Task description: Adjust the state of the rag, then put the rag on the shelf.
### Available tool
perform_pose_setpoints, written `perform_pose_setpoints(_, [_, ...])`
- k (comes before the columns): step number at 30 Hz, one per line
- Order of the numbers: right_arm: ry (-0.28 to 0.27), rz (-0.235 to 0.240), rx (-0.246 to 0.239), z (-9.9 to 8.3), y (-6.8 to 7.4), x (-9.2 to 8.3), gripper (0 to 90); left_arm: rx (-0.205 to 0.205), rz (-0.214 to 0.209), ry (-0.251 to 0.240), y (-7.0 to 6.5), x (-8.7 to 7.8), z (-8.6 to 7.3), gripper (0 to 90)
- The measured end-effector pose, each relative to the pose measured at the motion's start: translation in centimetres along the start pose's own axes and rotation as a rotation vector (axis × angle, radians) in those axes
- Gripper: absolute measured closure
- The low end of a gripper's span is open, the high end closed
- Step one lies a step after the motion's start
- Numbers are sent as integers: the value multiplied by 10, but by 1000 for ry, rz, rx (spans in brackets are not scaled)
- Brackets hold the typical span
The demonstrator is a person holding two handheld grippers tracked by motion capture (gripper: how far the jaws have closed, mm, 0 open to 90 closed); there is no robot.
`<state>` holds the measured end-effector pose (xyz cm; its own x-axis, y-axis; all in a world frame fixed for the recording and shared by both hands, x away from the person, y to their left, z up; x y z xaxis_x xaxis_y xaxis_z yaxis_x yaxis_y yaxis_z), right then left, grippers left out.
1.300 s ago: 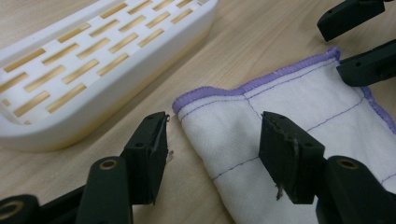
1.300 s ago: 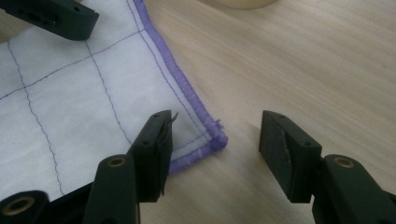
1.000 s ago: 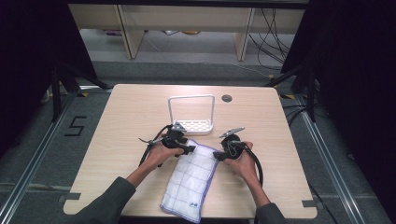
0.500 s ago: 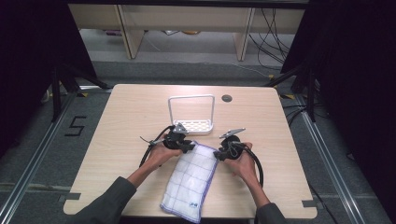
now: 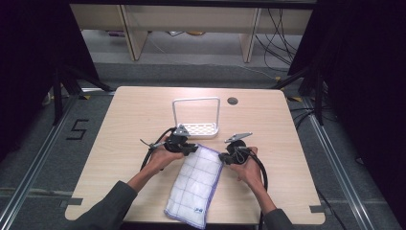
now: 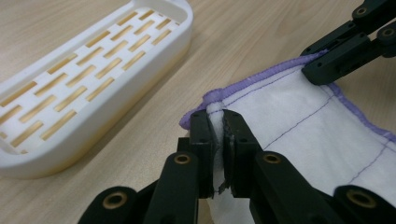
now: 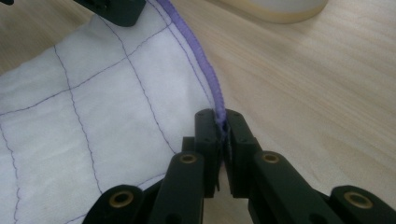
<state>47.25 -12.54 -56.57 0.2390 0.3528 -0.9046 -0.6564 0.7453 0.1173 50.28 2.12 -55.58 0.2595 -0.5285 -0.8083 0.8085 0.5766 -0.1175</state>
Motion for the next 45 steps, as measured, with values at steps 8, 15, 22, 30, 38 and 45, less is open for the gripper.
perform_pose_setpoints(8, [-39,2,-22,9,8,-16,859,5,-5,-33,-3,-16,1,834])
perform_pose_setpoints(15, [-51,8,-21,13,13,-19,858,5,-8,-49,-3,-27,2,833])
perform_pose_setpoints(22, [-88,19,-28,19,17,-31,858,-6,-17,-72,-4,-37,4,835])
perform_pose_setpoints(30, [-135,15,-47,29,28,-51,859,-4,-22,-128,-7,-65,9,837])
perform_pose_setpoints(38, [-196,13,-71,37,33,-80,860,3,-36,-173,-14,-94,13,838])
perform_pose_setpoints(45, [-252,29,-101,47,47,-107,861,35,0,-188,-21,-129,25,842])
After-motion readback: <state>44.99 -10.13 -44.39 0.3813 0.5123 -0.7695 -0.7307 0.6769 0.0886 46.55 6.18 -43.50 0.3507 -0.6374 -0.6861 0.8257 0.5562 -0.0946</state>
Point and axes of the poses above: each handheld gripper's, and its own axes: x roughly forward along the jaws, z roughly out of its top, y roughly to its left, the point moved 9 cm from there along x, roughly forward along the jaws, and after that the axes turned 15 degrees about y, right-handed, at the moved point
